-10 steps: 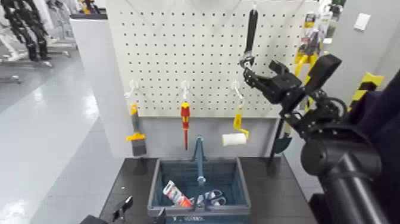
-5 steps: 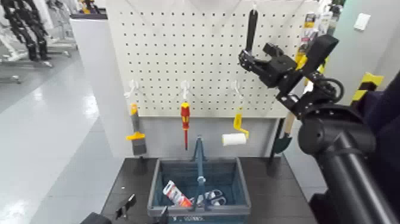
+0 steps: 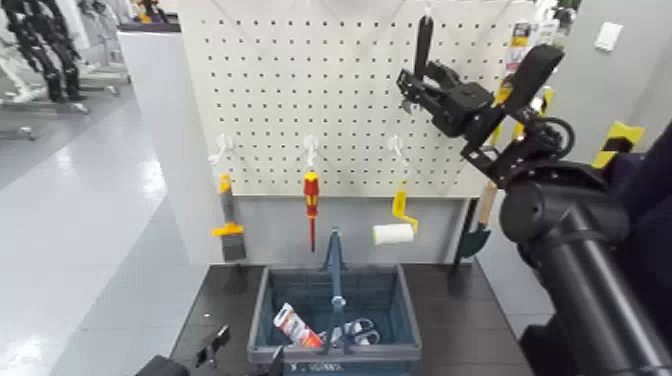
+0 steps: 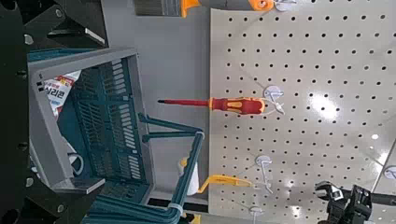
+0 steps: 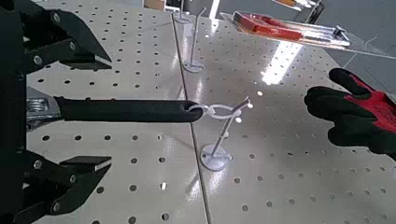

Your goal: Put the black wrench into the crate.

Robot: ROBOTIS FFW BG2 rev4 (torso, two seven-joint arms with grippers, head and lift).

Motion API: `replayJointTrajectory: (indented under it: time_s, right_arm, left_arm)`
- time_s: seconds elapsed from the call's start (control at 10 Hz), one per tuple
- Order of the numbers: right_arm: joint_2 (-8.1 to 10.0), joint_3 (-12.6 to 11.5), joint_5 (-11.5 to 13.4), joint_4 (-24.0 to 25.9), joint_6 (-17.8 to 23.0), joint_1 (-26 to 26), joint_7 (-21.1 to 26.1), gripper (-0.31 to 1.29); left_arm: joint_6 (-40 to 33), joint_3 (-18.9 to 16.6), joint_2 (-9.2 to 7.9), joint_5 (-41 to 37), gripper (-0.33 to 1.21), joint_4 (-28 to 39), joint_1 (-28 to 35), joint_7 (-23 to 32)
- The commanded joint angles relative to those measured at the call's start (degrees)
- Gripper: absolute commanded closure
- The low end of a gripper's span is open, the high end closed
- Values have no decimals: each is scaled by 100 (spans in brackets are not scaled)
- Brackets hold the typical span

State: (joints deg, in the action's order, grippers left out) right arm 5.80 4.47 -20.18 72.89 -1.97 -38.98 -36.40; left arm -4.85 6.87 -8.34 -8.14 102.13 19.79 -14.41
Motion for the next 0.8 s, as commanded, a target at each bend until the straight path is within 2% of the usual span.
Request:
replayJointTrajectory:
  time_s: [0.1, 0.8]
  right_arm:
    - [9, 72, 23, -2, -5, -48, -16, 108]
    - [-8, 72, 59, -64, -67, -119, -113, 108]
  left_arm:
    - [10, 34, -27, 5, 24, 0, -19, 0]
    - [28, 43, -27, 5, 24, -9, -46, 0]
